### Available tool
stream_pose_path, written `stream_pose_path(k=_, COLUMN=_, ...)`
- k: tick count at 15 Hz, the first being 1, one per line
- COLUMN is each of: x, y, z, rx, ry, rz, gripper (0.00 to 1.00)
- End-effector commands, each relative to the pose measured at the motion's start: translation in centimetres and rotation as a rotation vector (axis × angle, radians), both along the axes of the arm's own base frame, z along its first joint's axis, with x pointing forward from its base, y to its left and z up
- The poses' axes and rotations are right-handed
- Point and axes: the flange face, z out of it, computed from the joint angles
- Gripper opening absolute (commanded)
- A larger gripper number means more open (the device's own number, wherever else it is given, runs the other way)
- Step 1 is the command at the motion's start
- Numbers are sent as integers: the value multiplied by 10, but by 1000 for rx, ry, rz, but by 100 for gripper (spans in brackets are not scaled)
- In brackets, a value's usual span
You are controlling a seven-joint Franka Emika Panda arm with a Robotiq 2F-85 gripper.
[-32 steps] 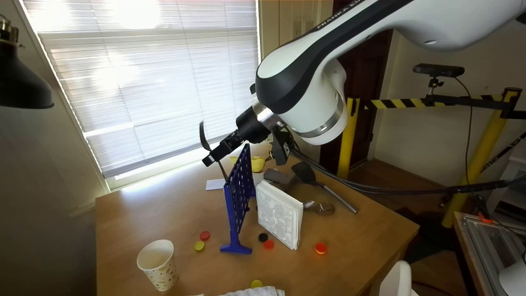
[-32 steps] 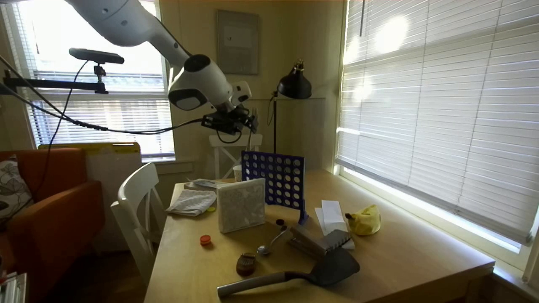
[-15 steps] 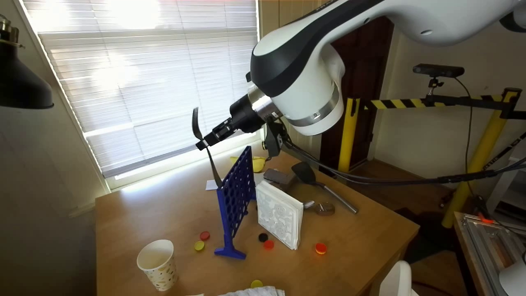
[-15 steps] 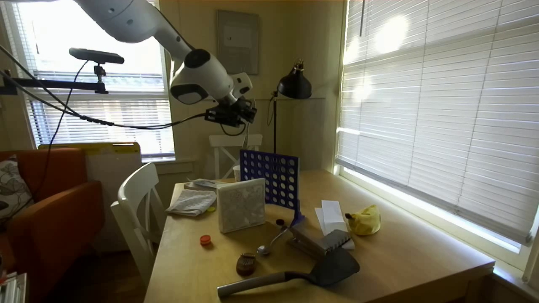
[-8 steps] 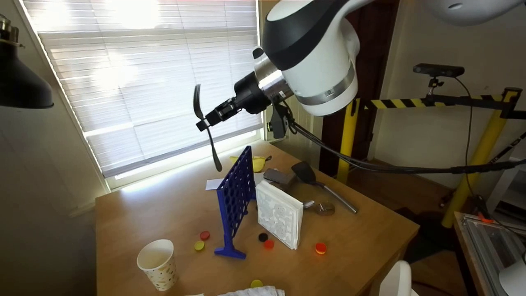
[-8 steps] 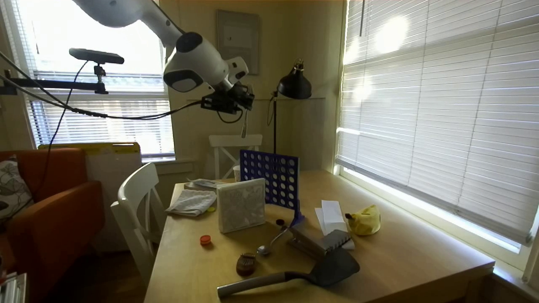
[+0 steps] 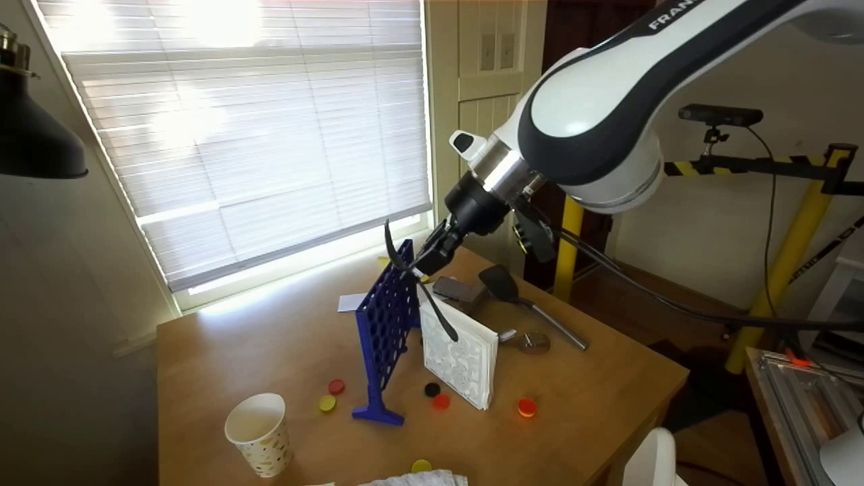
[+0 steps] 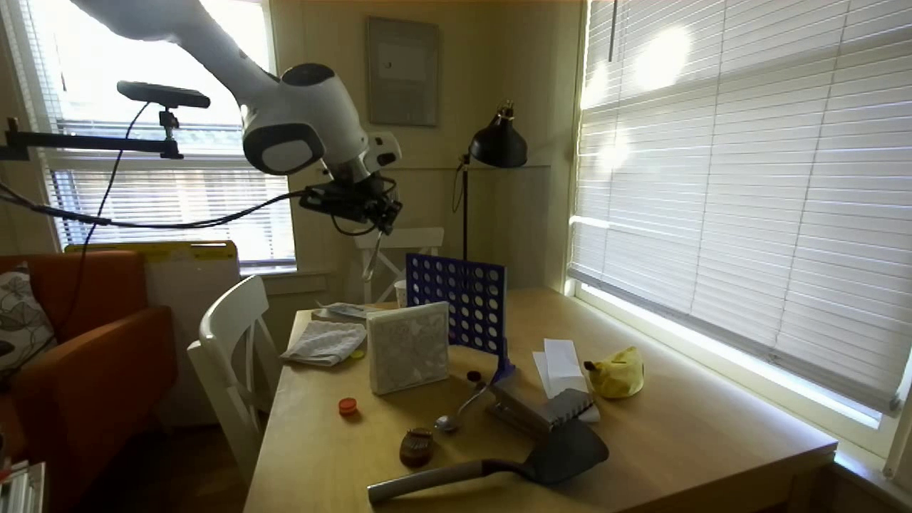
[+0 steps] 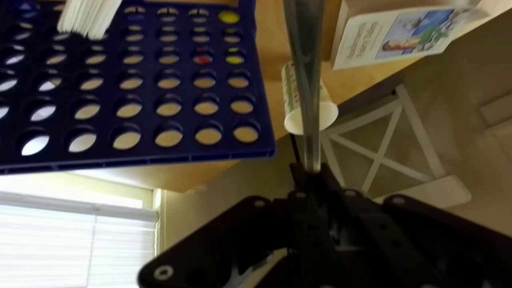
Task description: Pick up the folk from the blue object and put it on the table
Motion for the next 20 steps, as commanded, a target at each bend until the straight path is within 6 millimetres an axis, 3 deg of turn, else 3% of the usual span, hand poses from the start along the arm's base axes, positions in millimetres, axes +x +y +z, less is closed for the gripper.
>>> stream_pose_path(k=1, x=-32, y=13, z=9, rx=-70, ry=106, rz=71, gripper=2)
stream_pose_path(k=5, x=-36, y=30, z=4, rx=-155, ry=175, rz=132, gripper=2)
stream_pose_path(k=11, x=-38, y=43, z=-48, rx=-269, ry=234, rz=111, gripper=2)
stream_pose_path(k=20, x=-29, y=42, z=-114, rx=-293, ry=324, rz=-35, gripper=2)
